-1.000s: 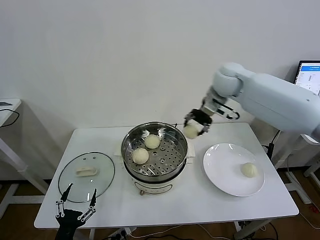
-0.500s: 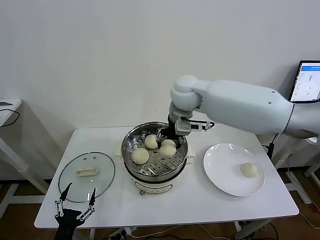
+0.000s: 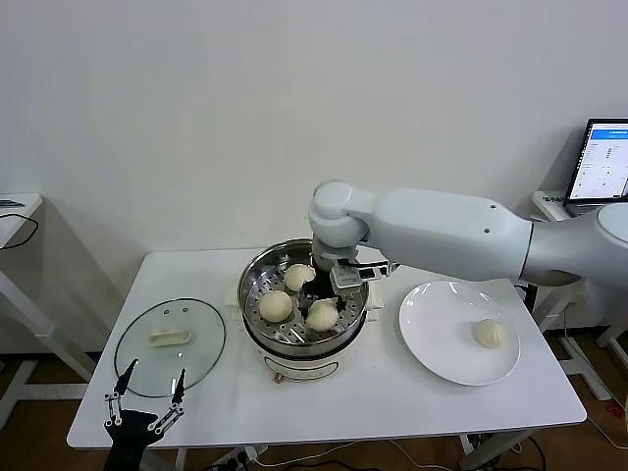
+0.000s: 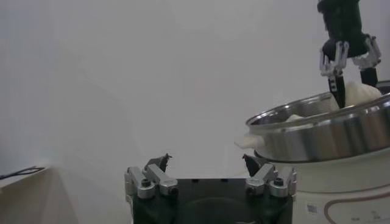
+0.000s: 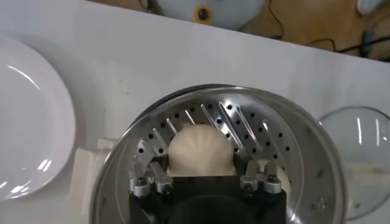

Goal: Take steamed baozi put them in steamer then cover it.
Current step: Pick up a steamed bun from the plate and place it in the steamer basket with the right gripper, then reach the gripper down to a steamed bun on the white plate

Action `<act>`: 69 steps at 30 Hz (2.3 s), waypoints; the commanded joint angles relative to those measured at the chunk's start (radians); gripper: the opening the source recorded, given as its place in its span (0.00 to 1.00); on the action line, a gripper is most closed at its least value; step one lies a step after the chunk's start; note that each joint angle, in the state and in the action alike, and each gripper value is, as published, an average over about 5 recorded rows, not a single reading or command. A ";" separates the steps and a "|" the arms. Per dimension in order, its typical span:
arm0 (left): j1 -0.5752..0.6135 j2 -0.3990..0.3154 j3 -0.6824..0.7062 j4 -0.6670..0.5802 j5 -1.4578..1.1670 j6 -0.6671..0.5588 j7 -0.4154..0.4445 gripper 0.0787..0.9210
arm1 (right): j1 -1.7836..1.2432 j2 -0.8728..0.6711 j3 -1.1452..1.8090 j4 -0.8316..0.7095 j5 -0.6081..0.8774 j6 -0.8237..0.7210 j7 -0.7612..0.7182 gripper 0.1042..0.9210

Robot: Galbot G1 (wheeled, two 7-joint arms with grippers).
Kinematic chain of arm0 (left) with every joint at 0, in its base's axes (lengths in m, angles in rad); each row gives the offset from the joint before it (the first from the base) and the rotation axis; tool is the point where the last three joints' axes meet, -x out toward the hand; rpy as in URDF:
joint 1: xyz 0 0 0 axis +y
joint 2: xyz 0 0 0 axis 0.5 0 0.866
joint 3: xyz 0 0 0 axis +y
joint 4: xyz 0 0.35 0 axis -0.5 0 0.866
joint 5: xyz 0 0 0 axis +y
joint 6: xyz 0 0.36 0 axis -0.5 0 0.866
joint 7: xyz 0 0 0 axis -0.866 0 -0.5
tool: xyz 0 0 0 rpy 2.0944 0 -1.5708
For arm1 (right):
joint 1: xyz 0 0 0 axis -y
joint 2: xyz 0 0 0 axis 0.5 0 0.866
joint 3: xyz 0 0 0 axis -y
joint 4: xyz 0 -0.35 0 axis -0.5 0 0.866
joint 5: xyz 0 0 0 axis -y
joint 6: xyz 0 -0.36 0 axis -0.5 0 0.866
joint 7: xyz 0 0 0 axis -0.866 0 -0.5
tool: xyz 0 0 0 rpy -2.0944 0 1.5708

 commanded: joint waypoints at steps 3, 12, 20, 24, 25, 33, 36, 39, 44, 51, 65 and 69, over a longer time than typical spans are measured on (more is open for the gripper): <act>0.001 -0.002 -0.001 0.005 -0.002 -0.005 -0.001 0.88 | -0.040 0.034 -0.006 -0.010 -0.064 0.039 0.002 0.73; -0.003 -0.004 -0.008 0.012 -0.003 -0.007 -0.001 0.88 | -0.043 0.040 -0.007 -0.005 -0.063 0.019 0.002 0.82; -0.007 -0.004 -0.020 0.016 -0.008 -0.007 -0.001 0.88 | -0.022 0.009 0.050 0.004 -0.003 -0.020 -0.023 0.88; -0.009 -0.003 -0.021 0.014 -0.010 -0.005 -0.001 0.88 | 0.001 -0.054 0.153 -0.005 0.080 -0.083 -0.074 0.88; -0.009 -0.003 -0.020 0.013 -0.010 -0.004 -0.001 0.88 | 0.010 -0.076 0.185 -0.018 0.108 -0.113 -0.088 0.88; -0.009 -0.002 0.000 0.007 -0.003 -0.001 -0.003 0.88 | 0.078 -0.344 0.291 -0.133 0.451 -0.662 -0.139 0.88; -0.009 -0.002 0.008 0.007 -0.001 -0.002 -0.003 0.88 | 0.054 -0.430 0.287 -0.250 0.488 -0.754 -0.160 0.88; -0.009 -0.001 0.014 0.007 0.002 -0.002 -0.004 0.88 | 0.004 -0.480 0.270 -0.377 0.470 -0.765 -0.162 0.88; -0.007 -0.001 0.018 0.006 0.006 -0.002 -0.004 0.88 | -0.110 -0.509 0.270 -0.533 0.358 -0.712 -0.143 0.88; 0.002 -0.002 0.008 0.008 0.009 -0.006 -0.005 0.88 | -0.271 -0.509 0.291 -0.595 0.219 -0.638 -0.110 0.88; 0.006 -0.011 0.017 0.022 0.016 -0.012 -0.003 0.88 | -0.428 -0.488 0.328 -0.591 0.164 -0.624 -0.023 0.88; 0.008 -0.011 0.014 0.022 0.015 -0.016 -0.002 0.88 | -0.441 -0.473 0.333 -0.601 0.167 -0.632 -0.003 0.88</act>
